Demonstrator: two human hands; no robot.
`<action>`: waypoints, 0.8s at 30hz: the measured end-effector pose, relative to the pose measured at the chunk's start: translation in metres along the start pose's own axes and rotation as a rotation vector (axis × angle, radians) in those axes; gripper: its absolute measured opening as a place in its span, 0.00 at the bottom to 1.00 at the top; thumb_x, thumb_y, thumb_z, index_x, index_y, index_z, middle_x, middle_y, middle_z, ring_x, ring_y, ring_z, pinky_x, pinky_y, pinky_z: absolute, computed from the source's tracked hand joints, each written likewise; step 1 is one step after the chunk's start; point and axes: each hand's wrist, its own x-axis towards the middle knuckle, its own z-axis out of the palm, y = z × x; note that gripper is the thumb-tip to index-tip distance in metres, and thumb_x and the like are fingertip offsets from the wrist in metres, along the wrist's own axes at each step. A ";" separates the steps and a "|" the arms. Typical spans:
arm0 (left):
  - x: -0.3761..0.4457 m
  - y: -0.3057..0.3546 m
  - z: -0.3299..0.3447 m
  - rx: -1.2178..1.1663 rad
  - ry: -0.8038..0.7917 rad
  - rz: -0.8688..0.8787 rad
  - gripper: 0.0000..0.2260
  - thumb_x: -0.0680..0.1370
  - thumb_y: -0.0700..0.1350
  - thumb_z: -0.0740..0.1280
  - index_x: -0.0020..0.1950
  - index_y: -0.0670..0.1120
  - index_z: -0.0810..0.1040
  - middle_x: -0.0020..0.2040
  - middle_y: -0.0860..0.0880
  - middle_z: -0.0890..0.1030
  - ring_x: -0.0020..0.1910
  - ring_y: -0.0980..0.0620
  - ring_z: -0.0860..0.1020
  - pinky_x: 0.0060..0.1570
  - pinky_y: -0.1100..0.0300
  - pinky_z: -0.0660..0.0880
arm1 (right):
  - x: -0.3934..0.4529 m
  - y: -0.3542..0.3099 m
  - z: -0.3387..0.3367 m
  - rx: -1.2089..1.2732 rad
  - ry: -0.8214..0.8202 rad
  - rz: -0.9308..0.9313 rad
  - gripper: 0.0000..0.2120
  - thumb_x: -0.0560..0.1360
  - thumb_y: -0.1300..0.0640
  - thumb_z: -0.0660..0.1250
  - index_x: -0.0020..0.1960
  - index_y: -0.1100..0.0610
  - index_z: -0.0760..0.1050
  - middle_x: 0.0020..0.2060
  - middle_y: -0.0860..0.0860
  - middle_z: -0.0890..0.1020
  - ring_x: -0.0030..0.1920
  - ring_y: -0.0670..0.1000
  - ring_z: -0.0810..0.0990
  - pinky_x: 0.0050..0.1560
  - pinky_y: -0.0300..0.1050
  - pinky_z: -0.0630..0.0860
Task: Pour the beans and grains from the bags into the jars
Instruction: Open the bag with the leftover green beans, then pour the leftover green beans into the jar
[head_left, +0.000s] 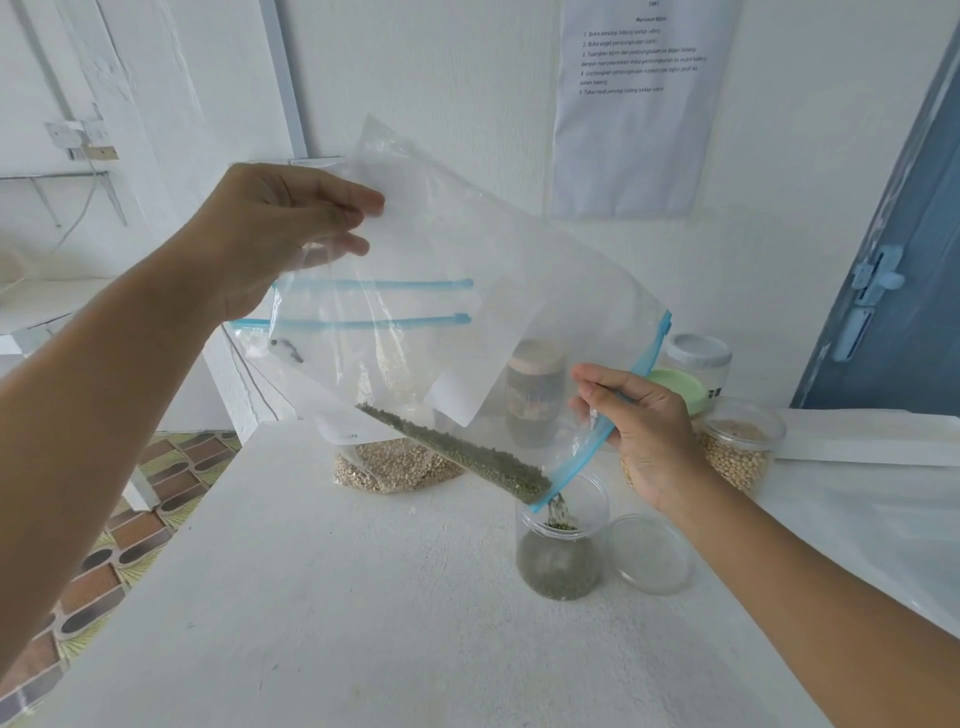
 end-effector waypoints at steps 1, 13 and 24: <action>0.000 0.001 0.000 -0.001 -0.003 0.003 0.10 0.80 0.34 0.70 0.56 0.46 0.86 0.55 0.50 0.87 0.48 0.49 0.85 0.63 0.54 0.80 | 0.000 0.000 0.000 0.000 0.000 -0.001 0.10 0.77 0.66 0.72 0.50 0.53 0.88 0.48 0.52 0.88 0.48 0.52 0.88 0.48 0.41 0.82; 0.005 0.003 0.005 -0.027 -0.044 0.028 0.11 0.80 0.34 0.70 0.57 0.46 0.86 0.53 0.52 0.88 0.48 0.50 0.85 0.64 0.54 0.80 | -0.003 0.002 -0.004 0.016 0.022 0.006 0.10 0.77 0.67 0.72 0.51 0.54 0.87 0.49 0.52 0.88 0.47 0.52 0.88 0.45 0.40 0.81; -0.005 -0.004 0.001 0.151 -0.301 0.046 0.22 0.79 0.30 0.70 0.68 0.51 0.80 0.70 0.55 0.79 0.55 0.49 0.87 0.53 0.59 0.83 | -0.003 0.011 -0.012 0.084 0.041 0.023 0.18 0.57 0.50 0.80 0.46 0.52 0.89 0.48 0.52 0.88 0.45 0.51 0.87 0.46 0.38 0.81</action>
